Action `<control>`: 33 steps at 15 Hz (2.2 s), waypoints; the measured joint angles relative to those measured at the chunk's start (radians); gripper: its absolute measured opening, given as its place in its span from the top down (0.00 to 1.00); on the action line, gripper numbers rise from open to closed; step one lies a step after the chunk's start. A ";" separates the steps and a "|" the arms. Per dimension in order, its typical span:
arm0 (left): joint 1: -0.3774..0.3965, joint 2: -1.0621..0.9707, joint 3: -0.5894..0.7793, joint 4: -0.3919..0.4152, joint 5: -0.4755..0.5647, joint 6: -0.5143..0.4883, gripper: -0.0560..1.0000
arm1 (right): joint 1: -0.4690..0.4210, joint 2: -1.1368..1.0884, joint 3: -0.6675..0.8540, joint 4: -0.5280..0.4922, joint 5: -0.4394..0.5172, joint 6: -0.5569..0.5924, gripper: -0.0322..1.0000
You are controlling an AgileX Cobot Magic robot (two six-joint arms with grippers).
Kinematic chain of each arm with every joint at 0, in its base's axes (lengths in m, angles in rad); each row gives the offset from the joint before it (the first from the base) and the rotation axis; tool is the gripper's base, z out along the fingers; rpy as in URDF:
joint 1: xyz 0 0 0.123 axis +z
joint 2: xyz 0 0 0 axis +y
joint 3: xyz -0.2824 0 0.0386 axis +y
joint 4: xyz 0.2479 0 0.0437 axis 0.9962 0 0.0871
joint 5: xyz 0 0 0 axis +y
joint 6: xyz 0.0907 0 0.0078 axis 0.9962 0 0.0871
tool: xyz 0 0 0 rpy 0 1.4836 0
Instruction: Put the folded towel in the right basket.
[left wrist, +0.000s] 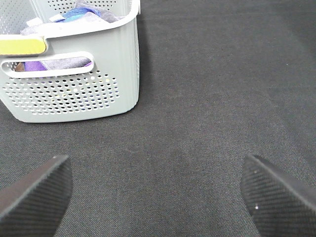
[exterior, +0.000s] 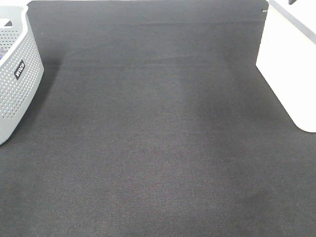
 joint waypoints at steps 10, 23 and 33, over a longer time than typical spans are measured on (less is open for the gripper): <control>0.000 0.000 0.000 0.000 0.000 0.000 0.12 | 0.101 -0.398 0.250 -0.116 0.087 0.087 0.23; 0.000 0.000 0.000 0.000 0.000 0.000 0.12 | 0.101 -1.378 1.209 -0.193 0.091 0.085 0.23; 0.000 0.000 0.000 0.000 0.000 0.000 0.12 | 0.105 -1.837 1.334 -0.194 -0.057 0.085 0.23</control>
